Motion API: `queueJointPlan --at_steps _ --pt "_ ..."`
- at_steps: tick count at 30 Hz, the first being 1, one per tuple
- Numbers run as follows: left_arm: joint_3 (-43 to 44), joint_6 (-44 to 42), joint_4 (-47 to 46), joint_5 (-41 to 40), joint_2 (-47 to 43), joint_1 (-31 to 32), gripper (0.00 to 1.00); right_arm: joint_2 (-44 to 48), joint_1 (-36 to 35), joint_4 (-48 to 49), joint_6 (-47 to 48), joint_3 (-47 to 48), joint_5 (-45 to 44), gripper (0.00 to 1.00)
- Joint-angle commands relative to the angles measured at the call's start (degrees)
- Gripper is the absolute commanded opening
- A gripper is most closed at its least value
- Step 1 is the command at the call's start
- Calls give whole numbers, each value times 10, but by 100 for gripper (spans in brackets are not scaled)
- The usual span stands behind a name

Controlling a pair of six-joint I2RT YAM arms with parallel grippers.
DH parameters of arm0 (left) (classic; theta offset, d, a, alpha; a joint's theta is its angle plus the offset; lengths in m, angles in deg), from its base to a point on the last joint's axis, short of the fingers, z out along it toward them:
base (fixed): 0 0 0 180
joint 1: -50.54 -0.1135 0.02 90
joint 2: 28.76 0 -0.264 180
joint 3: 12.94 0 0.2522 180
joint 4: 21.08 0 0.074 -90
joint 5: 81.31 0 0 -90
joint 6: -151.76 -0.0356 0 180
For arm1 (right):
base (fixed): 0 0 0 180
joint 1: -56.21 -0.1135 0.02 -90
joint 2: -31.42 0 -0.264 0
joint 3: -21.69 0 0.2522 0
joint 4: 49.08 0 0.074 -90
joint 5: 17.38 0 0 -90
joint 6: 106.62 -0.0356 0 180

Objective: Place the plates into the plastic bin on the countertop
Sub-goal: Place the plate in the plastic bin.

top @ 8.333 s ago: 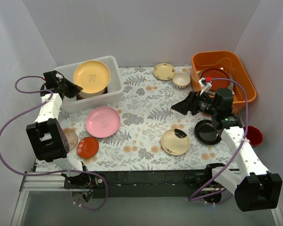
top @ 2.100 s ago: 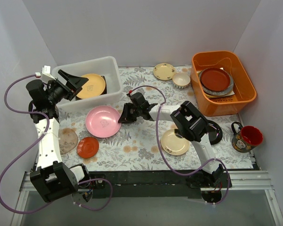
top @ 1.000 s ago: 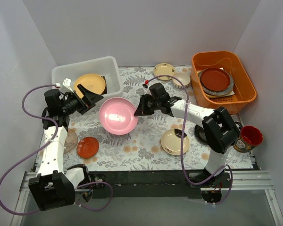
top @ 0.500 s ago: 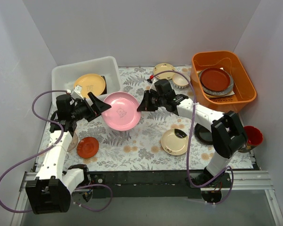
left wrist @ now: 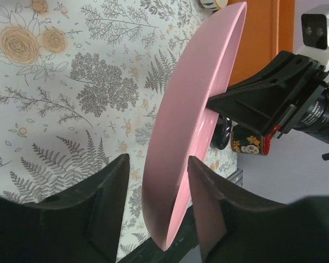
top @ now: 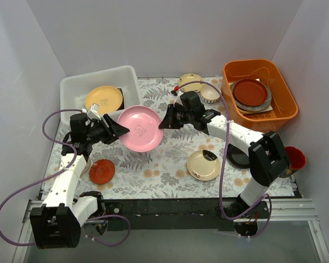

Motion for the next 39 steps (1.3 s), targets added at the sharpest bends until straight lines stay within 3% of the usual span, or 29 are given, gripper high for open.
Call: queueJointPlan --at_steps 1,5,13,18,19,22,28,31,39 --pt "-1 -2 -25 10 -5 2 36 35 2 25 2 26 18 1" --pt "-1 1 -25 12 -1 21 21 37 3 25 1 25 17 1" --pt "-9 9 -36 12 -3 23 0 52 13 63 -16 -3 34 7" --pt "-7 11 -37 11 -1 23 0 62 22 95 -23 -19 55 21" --pt "-7 11 -37 10 0 24 0 64 25 103 -26 -27 62 34" --pt "-4 11 -37 11 2 24 0 72 26 116 -28 -37 60 50" --pt "-1 11 -37 12 7 24 0 100 29 121 -20 -57 30 73" --pt "-1 10 -37 9 7 24 0 107 33 123 -19 -65 28 79" --pt "20 8 -40 -9 22 24 0 130 44 137 -21 -92 16 80"
